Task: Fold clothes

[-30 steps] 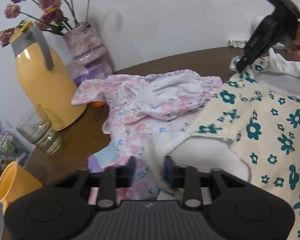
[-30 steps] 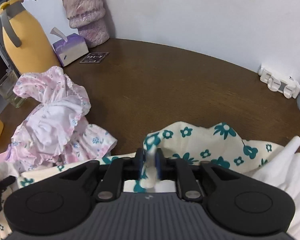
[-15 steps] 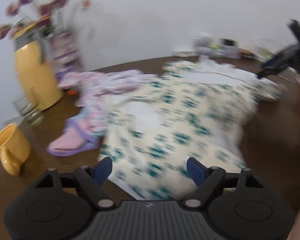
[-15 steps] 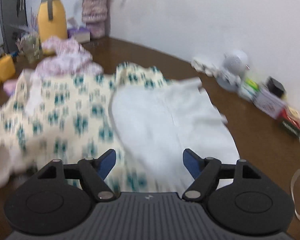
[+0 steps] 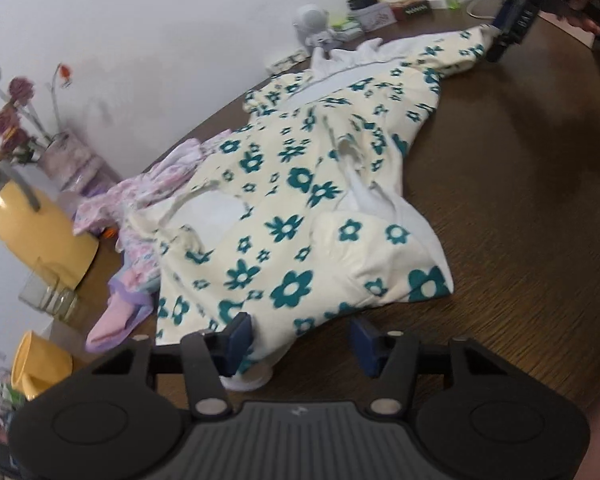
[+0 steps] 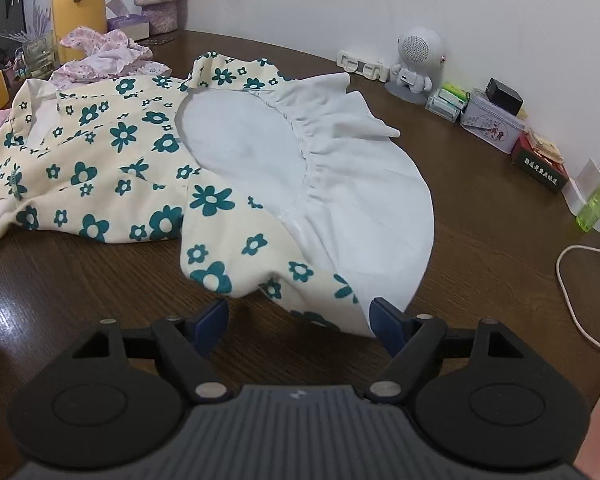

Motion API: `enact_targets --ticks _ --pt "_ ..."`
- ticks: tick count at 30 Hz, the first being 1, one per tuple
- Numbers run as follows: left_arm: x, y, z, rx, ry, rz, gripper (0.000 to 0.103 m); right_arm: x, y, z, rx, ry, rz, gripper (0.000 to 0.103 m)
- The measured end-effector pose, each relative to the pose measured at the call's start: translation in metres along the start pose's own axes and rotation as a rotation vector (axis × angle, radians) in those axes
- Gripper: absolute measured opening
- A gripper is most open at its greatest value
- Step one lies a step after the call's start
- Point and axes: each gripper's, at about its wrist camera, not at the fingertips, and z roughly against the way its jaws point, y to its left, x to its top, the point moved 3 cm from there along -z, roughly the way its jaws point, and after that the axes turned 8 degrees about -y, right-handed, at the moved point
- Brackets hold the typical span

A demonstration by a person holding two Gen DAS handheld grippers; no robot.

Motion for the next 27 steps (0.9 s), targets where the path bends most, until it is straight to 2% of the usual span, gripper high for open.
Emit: enact_targets --ticks 3,6,7,8,9,10,11,12,15,21,27 --pt "0.004 -0.010 -0.001 -0.001 -0.026 -0.069 0.052 0.002 -0.002 -0.006 -0.006 -0.006 -0.001 0.076" --pt "0.009 -0.021 -0.002 -0.013 -0.048 -0.111 0.052 0.004 -0.008 -0.009 -0.013 -0.004 -0.014 0.063" --pt "0.010 -0.023 -0.003 -0.020 -0.060 -0.120 0.051 0.004 -0.010 -0.011 -0.015 -0.004 -0.019 0.053" --pt "0.012 -0.026 -0.004 -0.022 -0.067 -0.123 0.045 0.005 -0.011 -0.012 -0.017 -0.003 -0.023 0.045" --pt "0.014 -0.027 -0.005 -0.024 -0.069 -0.119 0.039 0.005 -0.013 -0.013 -0.019 -0.002 -0.027 0.024" --pt "0.015 -0.028 -0.007 -0.036 -0.068 -0.114 0.024 0.006 -0.015 -0.014 -0.021 -0.002 -0.032 0.007" --pt "0.016 -0.029 -0.011 -0.048 -0.061 -0.106 0.007 0.006 -0.017 -0.015 -0.023 -0.001 -0.036 0.006" --pt "0.017 -0.028 -0.014 -0.057 -0.055 -0.095 0.005 0.007 -0.019 -0.017 -0.026 -0.001 -0.040 0.005" --pt "0.016 -0.024 -0.016 -0.069 -0.043 -0.055 0.004 0.008 -0.024 -0.018 -0.035 0.000 -0.048 0.004" --pt "0.000 -0.009 0.001 -0.119 0.002 0.015 0.004 -0.002 -0.014 0.010 -0.077 0.020 0.020 0.003" --pt "-0.027 0.018 0.029 -0.084 0.056 0.061 0.003 -0.030 0.020 0.060 -0.047 0.089 0.121 0.003"
